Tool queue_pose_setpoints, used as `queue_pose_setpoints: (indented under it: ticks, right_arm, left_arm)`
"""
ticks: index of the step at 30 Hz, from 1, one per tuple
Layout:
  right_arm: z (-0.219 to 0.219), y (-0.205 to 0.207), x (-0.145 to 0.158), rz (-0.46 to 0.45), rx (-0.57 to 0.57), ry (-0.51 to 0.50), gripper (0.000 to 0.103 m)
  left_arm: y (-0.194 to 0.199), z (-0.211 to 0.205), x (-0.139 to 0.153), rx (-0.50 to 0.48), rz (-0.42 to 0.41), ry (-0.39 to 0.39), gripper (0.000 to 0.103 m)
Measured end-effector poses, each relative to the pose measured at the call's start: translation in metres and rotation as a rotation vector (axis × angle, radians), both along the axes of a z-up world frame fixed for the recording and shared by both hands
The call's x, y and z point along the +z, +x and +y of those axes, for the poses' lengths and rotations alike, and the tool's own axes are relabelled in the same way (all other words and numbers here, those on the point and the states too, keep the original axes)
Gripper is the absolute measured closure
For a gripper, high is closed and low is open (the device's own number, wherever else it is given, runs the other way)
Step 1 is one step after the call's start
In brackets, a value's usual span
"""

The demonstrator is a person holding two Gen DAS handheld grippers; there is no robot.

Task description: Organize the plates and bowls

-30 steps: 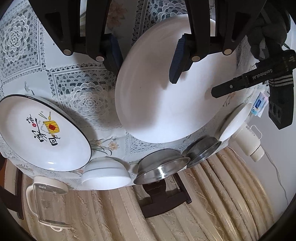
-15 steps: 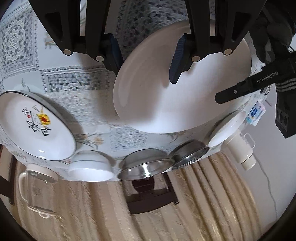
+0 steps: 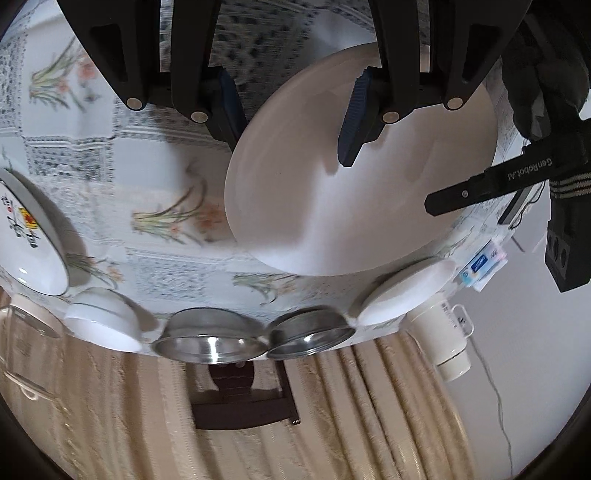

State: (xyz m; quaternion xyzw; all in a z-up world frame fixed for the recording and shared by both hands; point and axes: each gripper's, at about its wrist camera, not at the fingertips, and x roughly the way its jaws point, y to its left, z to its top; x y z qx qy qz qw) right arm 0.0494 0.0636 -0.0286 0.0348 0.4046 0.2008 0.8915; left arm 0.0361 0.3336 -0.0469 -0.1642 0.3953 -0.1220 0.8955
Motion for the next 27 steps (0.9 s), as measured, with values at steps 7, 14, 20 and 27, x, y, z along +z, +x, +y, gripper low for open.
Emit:
queue_pose_setpoints:
  ticks: [7, 14, 20, 27]
  right_arm:
    - [0.005, -0.003, -0.003, 0.019, 0.002, -0.003, 0.052]
    - [0.005, -0.005, -0.003, 0.02, -0.021, -0.007, 0.052]
    - [0.003, -0.005, -0.003, 0.022, -0.04, -0.006, 0.052]
    - [0.003, -0.004, -0.003, 0.025, -0.061, -0.017, 0.044]
  left_arm:
    - [-0.003, 0.011, -0.014, 0.007, 0.031, -0.016, 0.064]
    - [-0.005, 0.012, -0.015, 0.001, 0.023, -0.023, 0.062]
    - [-0.005, 0.017, -0.018, 0.017, 0.03, -0.054, 0.062]
    - [-0.007, 0.018, -0.018, 0.023, 0.024, -0.056, 0.057]
